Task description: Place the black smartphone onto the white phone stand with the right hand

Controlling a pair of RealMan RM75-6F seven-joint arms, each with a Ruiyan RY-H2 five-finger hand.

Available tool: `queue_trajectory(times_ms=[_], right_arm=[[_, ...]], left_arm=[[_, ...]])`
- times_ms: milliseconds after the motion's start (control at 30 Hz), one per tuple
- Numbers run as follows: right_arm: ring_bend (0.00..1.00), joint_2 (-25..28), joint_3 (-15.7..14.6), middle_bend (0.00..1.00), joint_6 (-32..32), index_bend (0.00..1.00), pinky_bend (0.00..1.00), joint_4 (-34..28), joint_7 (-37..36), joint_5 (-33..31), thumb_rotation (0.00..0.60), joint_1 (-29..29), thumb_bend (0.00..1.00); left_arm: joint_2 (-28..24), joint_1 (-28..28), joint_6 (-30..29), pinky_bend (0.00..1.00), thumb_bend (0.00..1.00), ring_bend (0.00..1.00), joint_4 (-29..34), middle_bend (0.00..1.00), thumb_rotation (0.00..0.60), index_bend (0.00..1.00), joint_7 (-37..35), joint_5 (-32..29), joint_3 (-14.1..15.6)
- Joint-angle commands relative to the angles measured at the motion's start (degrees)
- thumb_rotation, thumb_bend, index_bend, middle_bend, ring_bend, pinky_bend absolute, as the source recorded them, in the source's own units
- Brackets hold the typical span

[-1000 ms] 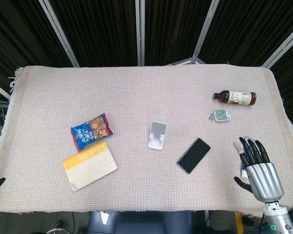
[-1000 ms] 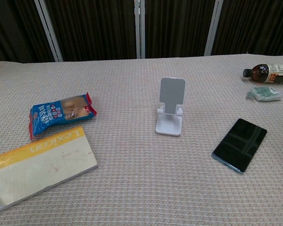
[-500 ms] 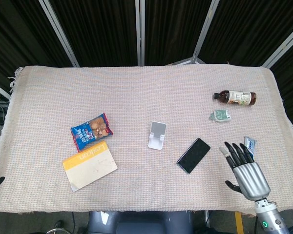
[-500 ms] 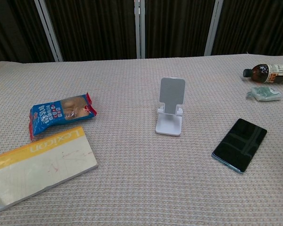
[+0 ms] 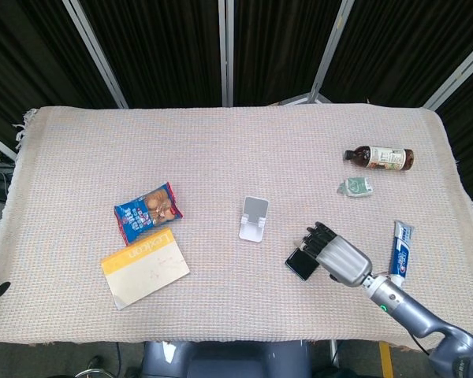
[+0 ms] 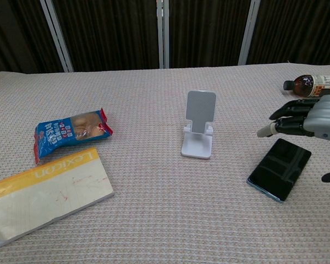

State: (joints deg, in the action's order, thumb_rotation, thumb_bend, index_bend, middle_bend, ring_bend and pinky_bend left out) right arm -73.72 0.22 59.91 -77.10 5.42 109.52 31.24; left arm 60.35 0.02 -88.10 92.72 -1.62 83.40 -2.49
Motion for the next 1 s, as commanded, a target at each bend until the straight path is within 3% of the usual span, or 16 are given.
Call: queue_trajectory(times_ms=[33, 600, 900, 1000], right_arm=[[0.11, -2.79, -0.80, 0.21, -1.79, 0.19, 0.13, 4.27, -1.09, 2.61, 0.600, 2.87, 0.00], [0.12, -12.23, -4.13, 0.21, 0.81, 0.22, 0.13, 23.51, -1.10, 6.41, 0.600, 7.47, 0.00], [0.14, -14.93, -6.33, 0.23, 2.22, 0.24, 0.15, 29.15, -4.28, 6.20, 0.600, 8.05, 0.00], [0.20, -15.95, -7.08, 0.29, 2.68, 0.29, 0.16, 31.02, -4.54, 6.46, 0.600, 8.38, 0.00]], left_arm=[[0.40, -0.15, 0.61, 0.00, 0.00, 0.00, -0.03, 0.00, 0.600, 0.00, 0.84, -0.71, -0.07], [1.73, -0.99, 2.97, 0.00, 0.00, 0.00, -1.01, 0.00, 0.600, 0.00, 3.47, -3.92, -0.89], [2.30, -1.58, 4.32, 0.00, 0.00, 0.00, -1.47, 0.00, 0.600, 0.00, 4.41, -5.18, -1.18], [2.46, -1.72, 4.64, 0.00, 0.00, 0.00, -1.57, 0.00, 0.600, 0.00, 4.68, -5.48, -1.24]])
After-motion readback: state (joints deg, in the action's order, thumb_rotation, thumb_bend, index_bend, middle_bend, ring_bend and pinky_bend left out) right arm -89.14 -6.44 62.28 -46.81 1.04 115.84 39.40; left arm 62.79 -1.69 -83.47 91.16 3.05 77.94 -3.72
